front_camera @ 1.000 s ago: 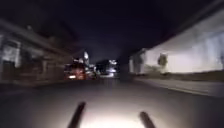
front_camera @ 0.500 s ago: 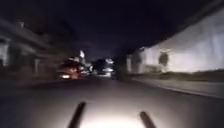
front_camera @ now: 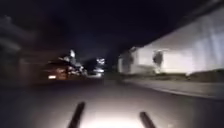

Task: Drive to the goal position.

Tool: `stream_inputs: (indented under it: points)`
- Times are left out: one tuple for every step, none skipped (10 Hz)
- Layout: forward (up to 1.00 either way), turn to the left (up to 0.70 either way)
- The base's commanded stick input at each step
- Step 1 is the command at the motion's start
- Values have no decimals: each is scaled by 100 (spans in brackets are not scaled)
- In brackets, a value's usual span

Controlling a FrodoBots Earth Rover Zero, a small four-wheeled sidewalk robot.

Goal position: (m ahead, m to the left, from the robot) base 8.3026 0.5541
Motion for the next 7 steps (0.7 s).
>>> stream_inputs:
  points:
    - [100,3]
    - [100,3]
    - [100,3]
    - [100,3]
    - [100,3]
    - [100,3]
    - [100,3]
